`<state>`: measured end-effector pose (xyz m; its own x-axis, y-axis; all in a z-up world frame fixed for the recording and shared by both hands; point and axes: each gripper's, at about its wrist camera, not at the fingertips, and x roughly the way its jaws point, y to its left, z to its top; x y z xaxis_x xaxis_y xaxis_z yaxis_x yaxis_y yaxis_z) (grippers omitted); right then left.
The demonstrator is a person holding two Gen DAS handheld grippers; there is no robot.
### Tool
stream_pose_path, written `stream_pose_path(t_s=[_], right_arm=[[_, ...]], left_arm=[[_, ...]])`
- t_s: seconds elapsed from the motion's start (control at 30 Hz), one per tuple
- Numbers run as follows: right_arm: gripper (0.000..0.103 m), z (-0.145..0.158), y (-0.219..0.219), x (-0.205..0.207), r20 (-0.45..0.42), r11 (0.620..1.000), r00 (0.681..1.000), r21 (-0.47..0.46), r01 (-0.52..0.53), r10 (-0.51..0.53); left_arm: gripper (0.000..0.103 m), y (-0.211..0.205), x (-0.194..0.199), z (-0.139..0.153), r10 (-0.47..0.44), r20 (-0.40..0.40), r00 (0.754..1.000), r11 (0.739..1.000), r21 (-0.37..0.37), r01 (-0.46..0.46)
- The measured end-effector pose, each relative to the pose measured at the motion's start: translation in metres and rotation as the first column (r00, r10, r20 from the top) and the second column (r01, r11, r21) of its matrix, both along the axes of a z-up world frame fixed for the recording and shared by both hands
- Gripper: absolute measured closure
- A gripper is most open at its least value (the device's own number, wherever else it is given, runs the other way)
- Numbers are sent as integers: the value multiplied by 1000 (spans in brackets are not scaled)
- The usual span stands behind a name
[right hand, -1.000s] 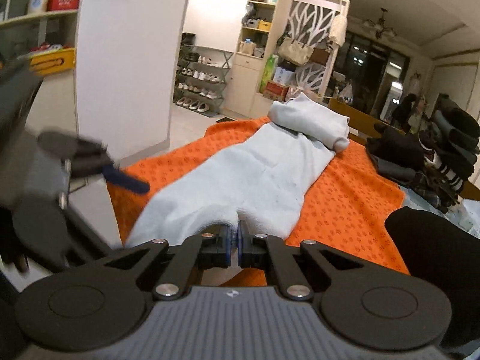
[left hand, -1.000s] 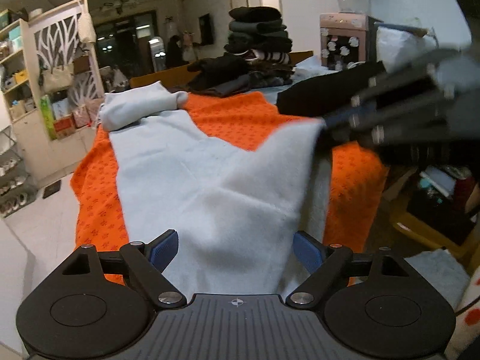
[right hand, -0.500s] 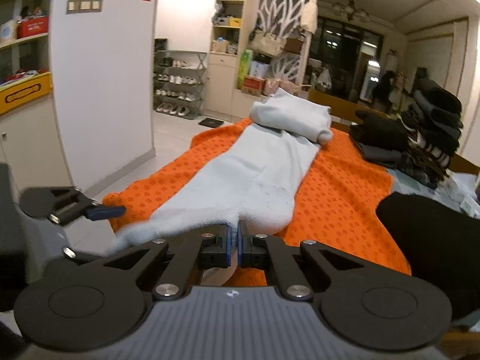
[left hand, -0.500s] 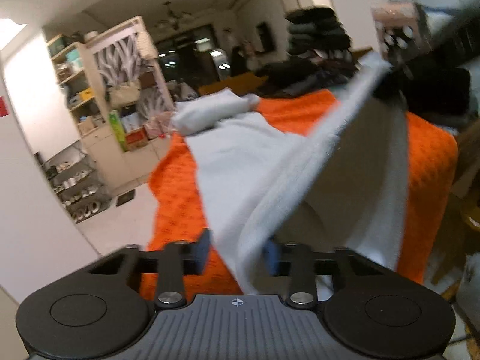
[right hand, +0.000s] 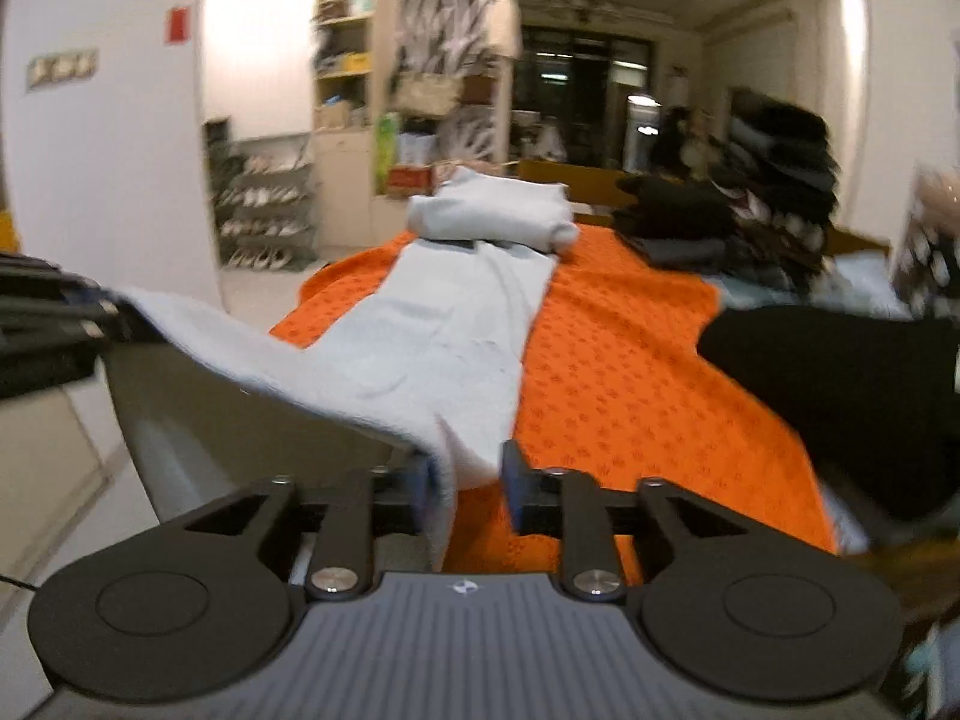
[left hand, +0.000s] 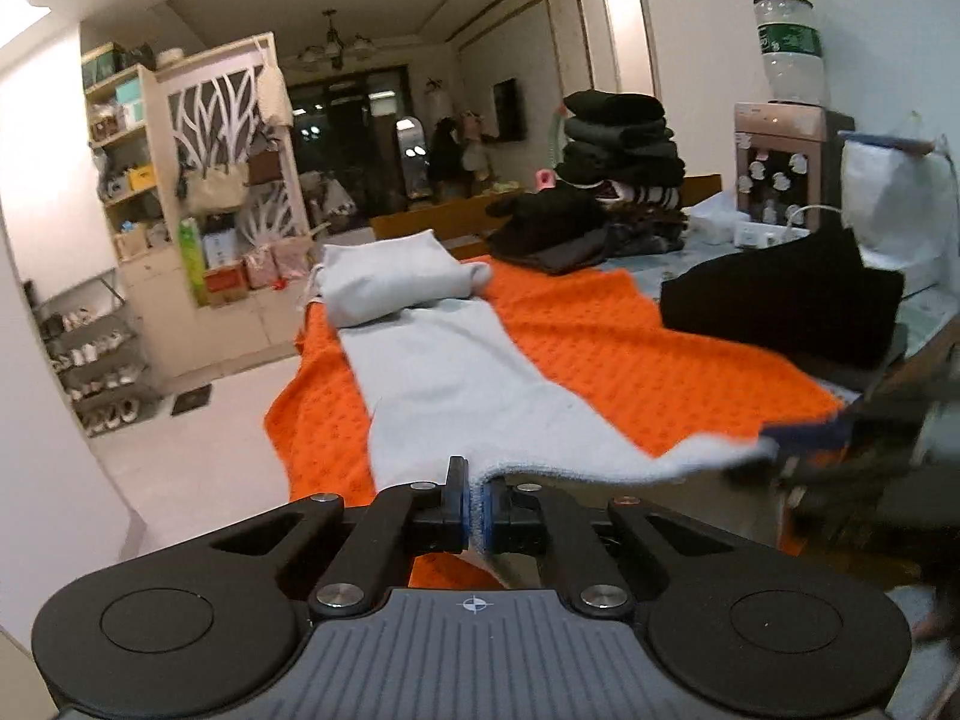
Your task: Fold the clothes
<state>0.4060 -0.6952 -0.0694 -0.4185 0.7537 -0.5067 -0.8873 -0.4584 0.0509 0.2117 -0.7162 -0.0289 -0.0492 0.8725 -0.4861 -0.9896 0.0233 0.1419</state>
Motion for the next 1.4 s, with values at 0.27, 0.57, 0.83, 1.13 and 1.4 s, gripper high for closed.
stream_pose_path(t_s=[0.27, 0.57, 0.83, 1.13, 1.4], right_arm=[[50, -51, -10, -16, -66, 997, 996, -58, 58, -62], [91, -78, -9, -37, 20, 998, 998, -28, 53, -53], [98, -28, -14, -9, 61, 992, 992, 78, 102, -107], [98, 72, 6, 1, 118, 976, 993, 217, -16, -10], [98, 155, 31, 4, 207, 948, 974, 284, -145, 87]], left_arm=[[97, 4, -3, 11, -70, -10, 997, 997, -37, 70], [96, 5, -11, 3, -95, -57, 994, 994, -65, 91], [95, -3, -29, -54, -7, -128, 992, 989, -149, -12], [96, -29, -27, 35, 28, -48, 998, 997, 72, -24], [96, -23, -29, 133, 34, -111, 993, 970, 242, -6]])
